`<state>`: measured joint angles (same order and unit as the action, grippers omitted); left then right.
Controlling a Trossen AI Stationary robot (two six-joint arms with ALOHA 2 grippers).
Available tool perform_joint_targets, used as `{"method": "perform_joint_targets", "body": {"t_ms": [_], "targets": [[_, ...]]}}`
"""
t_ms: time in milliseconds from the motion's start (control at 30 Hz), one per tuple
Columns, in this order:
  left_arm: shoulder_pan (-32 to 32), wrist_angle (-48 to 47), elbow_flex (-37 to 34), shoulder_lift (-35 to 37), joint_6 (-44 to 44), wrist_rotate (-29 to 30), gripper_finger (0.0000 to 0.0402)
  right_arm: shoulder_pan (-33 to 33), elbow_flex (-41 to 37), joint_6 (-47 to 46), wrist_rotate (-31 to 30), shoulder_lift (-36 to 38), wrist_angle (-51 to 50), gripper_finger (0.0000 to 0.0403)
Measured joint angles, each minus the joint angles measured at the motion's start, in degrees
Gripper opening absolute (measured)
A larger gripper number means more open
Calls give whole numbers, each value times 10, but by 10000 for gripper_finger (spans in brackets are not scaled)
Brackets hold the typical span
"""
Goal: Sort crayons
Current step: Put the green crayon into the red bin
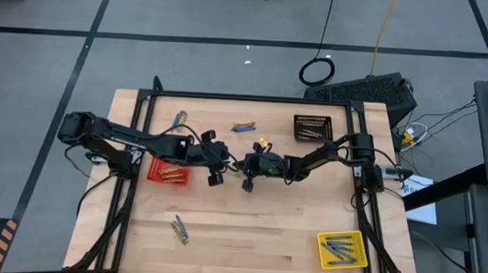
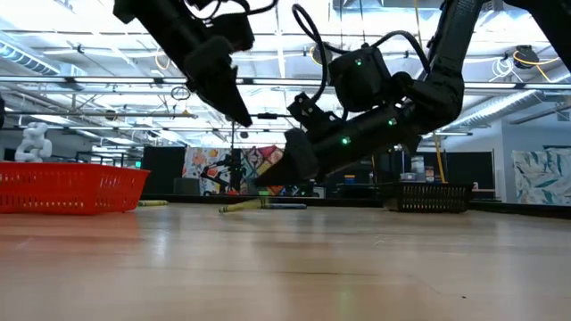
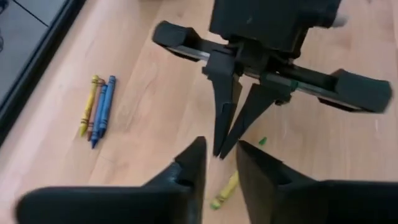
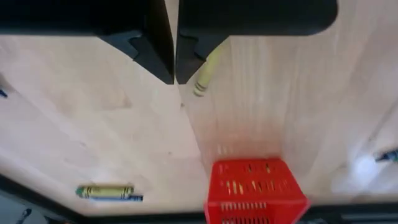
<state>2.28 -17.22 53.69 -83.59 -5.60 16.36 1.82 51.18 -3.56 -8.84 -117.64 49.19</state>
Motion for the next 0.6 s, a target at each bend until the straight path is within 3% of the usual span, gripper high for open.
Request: {"method": "perform_joint_targets", "body": {"t_ms": [100, 233, 367, 433, 600], "targets": [[0, -31, 0, 21, 0, 0, 128, 0, -5, -1, 0, 0, -20, 6], [9, -82, -5, 23, 7, -32, 156, 3, -7, 23, -4, 46, -141, 6], [21, -15, -44, 0, 53, -107, 162, 4, -16, 63, -33, 133, -252, 6], [24, 31, -67, -16, 69, -125, 162, -1, -56, 72, -32, 167, -226, 6], [21, 156, -92, -63, 112, -144, 162, -14, -214, -5, -15, 178, 14, 6]]}}
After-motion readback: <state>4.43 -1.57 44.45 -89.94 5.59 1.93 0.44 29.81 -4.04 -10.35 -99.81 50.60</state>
